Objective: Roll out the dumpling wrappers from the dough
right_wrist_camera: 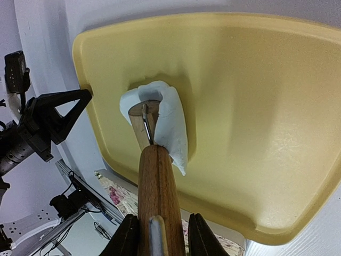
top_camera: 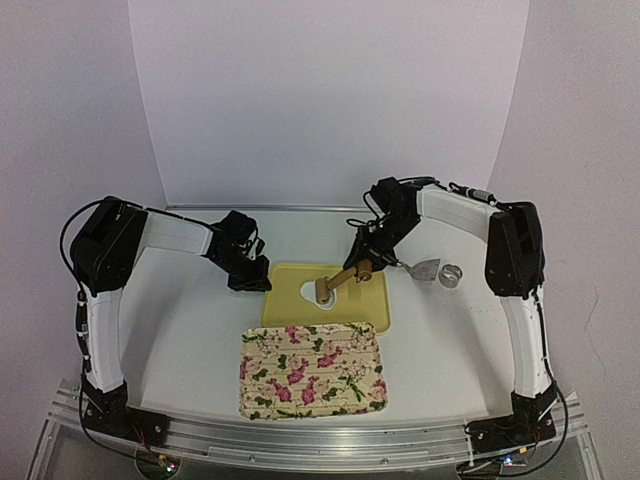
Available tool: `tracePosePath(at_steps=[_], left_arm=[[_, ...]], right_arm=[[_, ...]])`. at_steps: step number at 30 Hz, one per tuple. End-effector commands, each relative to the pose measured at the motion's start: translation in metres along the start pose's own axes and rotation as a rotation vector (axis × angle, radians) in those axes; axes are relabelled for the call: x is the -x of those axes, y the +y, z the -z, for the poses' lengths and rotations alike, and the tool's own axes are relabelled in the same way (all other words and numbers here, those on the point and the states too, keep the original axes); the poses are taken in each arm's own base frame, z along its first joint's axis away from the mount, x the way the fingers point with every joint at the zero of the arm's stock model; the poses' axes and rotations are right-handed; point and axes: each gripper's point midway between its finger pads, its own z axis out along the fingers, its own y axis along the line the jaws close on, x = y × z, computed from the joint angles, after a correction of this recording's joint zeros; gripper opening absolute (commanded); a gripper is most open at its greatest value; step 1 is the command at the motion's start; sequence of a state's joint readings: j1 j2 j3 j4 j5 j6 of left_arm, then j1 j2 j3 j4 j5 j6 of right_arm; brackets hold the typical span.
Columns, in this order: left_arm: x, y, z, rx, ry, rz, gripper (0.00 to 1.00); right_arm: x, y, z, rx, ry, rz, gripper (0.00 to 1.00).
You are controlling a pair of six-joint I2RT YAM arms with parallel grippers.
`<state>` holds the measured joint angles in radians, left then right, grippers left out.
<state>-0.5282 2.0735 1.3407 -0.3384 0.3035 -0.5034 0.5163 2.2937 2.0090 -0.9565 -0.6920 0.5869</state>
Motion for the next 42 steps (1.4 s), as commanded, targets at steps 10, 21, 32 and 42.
tracePosePath(at_steps=[10, 21, 32, 42], left_arm=[[-0.03, 0.028, -0.019, 0.105, 0.08, 0.031, 0.0], [-0.039, 0.05, -0.02, 0.184, 0.087, 0.062, 0.0], [-0.041, 0.054, -0.018, 0.195, 0.083, 0.068, 0.0], [-0.042, 0.058, -0.014, 0.208, 0.081, 0.074, 0.0]], right_arm=[[0.004, -0.094, -0.044, -0.273, 0.012, -0.113, 0.0], [-0.007, -0.148, -0.006, -0.342, 0.0, -0.187, 0.0], [-0.013, -0.167, 0.005, -0.363, 0.0, -0.208, 0.0], [-0.015, -0.175, 0.007, -0.373, 0.004, -0.218, 0.0]])
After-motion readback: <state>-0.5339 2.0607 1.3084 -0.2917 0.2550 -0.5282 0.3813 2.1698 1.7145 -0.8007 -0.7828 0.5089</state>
